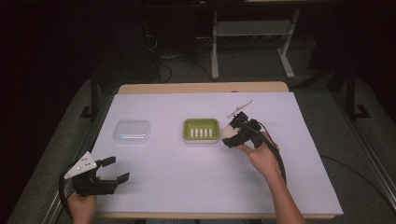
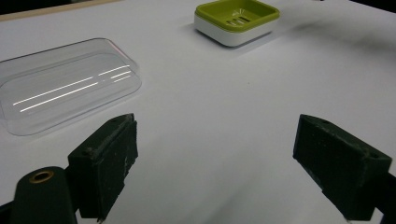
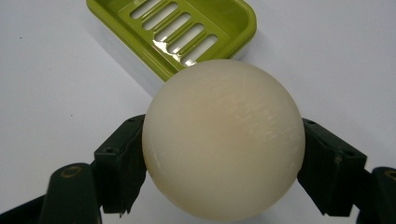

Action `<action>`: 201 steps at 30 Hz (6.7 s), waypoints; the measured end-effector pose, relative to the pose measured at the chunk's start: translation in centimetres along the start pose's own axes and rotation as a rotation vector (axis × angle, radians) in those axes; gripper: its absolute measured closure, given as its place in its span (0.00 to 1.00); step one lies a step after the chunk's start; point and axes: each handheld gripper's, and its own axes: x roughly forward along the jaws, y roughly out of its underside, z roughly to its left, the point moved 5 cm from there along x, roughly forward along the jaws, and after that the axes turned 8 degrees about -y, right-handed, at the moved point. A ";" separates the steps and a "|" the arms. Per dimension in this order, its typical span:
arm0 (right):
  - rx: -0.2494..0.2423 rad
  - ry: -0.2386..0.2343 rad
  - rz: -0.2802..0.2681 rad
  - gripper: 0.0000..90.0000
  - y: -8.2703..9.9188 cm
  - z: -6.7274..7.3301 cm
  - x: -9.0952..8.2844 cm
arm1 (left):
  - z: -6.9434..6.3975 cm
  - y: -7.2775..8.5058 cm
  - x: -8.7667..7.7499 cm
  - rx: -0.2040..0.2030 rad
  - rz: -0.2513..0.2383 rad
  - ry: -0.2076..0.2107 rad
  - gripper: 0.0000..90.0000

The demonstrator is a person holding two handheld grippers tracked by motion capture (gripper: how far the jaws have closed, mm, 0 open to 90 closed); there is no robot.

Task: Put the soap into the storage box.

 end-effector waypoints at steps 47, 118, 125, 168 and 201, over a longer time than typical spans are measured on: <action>-0.062 -0.022 0.003 0.26 -5.9 2.2 2.7 | 0.3 0.0 0.0 -0.008 -0.006 -0.003 0.15; -0.030 -0.060 0.029 0.26 -7.8 2.0 8.6 | 0.2 0.1 0.1 -0.014 -0.006 0.002 0.15; -0.018 -0.062 0.034 0.26 -7.8 1.7 9.0 | 0.2 0.1 0.1 -0.017 -0.007 0.001 0.15; 0.004 -0.066 0.066 0.26 -7.7 1.2 10.0 | 0.3 0.0 0.0 -0.014 -0.010 -0.001 0.15; -0.005 -0.076 0.048 0.25 -7.7 1.3 9.1 | 0.2 0.0 0.0 -0.012 -0.010 -0.004 0.15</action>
